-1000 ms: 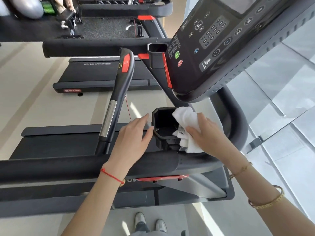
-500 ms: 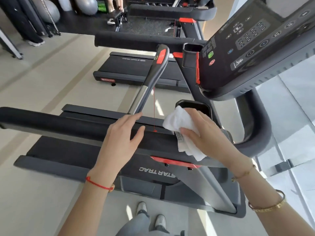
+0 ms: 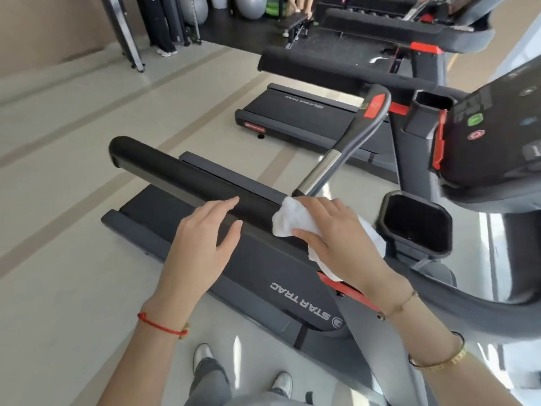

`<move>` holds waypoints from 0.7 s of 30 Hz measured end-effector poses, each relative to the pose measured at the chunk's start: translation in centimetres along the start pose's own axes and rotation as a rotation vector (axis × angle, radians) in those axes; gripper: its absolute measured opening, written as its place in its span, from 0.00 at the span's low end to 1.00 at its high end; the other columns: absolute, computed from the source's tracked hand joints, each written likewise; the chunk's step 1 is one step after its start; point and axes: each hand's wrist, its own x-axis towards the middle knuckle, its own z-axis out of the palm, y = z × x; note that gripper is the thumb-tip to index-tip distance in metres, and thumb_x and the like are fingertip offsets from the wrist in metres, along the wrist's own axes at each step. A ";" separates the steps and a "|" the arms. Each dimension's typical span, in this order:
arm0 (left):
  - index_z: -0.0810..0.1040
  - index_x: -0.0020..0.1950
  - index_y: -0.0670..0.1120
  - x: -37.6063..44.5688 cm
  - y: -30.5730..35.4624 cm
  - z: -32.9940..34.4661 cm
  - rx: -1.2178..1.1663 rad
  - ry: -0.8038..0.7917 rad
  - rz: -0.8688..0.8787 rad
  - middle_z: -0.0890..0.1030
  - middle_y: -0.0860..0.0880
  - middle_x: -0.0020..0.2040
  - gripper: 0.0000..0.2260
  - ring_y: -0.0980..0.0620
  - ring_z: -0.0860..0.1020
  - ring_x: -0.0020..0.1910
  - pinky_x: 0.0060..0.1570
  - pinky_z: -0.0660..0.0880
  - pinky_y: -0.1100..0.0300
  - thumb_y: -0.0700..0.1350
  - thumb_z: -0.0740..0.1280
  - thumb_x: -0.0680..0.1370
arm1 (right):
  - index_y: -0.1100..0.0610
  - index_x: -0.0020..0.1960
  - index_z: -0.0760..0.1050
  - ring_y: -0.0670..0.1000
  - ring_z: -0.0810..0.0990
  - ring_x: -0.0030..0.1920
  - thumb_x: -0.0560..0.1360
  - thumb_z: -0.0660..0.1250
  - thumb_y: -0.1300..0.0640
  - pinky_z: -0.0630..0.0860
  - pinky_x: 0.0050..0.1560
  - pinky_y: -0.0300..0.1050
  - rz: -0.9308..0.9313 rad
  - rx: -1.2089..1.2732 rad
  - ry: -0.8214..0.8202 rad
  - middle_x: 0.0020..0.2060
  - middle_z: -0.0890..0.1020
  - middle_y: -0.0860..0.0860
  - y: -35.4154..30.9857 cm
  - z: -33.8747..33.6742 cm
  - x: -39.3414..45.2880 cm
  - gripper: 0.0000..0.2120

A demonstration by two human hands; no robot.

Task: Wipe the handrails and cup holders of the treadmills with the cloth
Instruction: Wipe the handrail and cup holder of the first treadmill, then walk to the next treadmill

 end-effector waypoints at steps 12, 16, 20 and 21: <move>0.76 0.67 0.46 -4.1 -14.3 -10.4 0.093 0.221 -0.274 0.79 0.50 0.60 0.16 0.51 0.77 0.60 0.62 0.73 0.51 0.45 0.64 0.80 | 0.49 0.71 0.65 0.49 0.72 0.54 0.78 0.64 0.46 0.69 0.56 0.43 -0.270 0.185 -0.195 0.57 0.78 0.45 -13.9 8.1 10.9 0.23; 0.76 0.67 0.45 -6.1 -19.8 -14.8 0.137 0.263 -0.365 0.80 0.50 0.59 0.16 0.50 0.78 0.58 0.62 0.73 0.50 0.42 0.66 0.79 | 0.48 0.70 0.66 0.48 0.72 0.56 0.78 0.63 0.46 0.69 0.54 0.40 -0.293 0.247 -0.238 0.57 0.77 0.44 -19.6 12.0 14.4 0.22; 0.76 0.66 0.44 -7.9 -24.8 -18.7 0.182 0.299 -0.440 0.80 0.49 0.59 0.16 0.48 0.78 0.58 0.61 0.74 0.47 0.42 0.66 0.79 | 0.46 0.68 0.67 0.47 0.71 0.56 0.78 0.63 0.46 0.69 0.55 0.42 -0.317 0.287 -0.291 0.55 0.76 0.42 -24.7 16.2 17.1 0.20; 0.76 0.66 0.44 -8.2 -25.9 -19.6 0.184 0.305 -0.463 0.80 0.49 0.60 0.16 0.48 0.78 0.58 0.61 0.74 0.48 0.42 0.66 0.79 | 0.46 0.68 0.67 0.47 0.70 0.56 0.78 0.62 0.45 0.69 0.54 0.42 -0.318 0.294 -0.307 0.55 0.76 0.42 -25.8 17.3 17.8 0.20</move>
